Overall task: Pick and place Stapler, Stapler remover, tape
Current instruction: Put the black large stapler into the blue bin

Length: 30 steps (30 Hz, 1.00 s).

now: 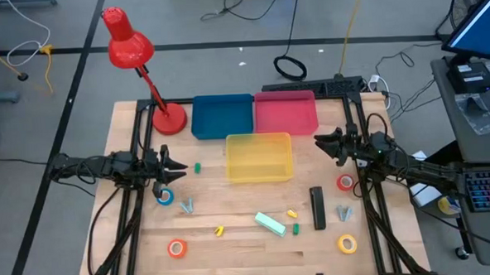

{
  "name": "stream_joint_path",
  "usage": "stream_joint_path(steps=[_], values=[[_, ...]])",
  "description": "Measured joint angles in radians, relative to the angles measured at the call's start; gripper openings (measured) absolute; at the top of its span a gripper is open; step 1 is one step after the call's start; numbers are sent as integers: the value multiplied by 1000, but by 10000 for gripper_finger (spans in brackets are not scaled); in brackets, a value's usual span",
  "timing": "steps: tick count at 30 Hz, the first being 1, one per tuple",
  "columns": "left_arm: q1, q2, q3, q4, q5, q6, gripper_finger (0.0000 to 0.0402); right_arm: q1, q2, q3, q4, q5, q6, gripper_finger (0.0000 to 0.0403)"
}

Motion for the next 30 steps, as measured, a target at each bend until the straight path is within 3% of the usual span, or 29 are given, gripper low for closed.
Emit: stream_joint_path(steps=[4, 16, 23, 30], values=[[0, 0, 0, 0, 0, 0, 111, 0, 0, 0, 0, 11, 175, 167], [0, 0, -2, 18, -22, 0, 111, 0, 0, 0, 38, 141, 222, 167], [0, 0, -3, 77, -107, 0, 111, 51, 31, 15, 399, -25, 190, 167], [0, 0, -3, 102, -131, -35, 111, 186, 173, 161, 486, -37, 80, 167]])
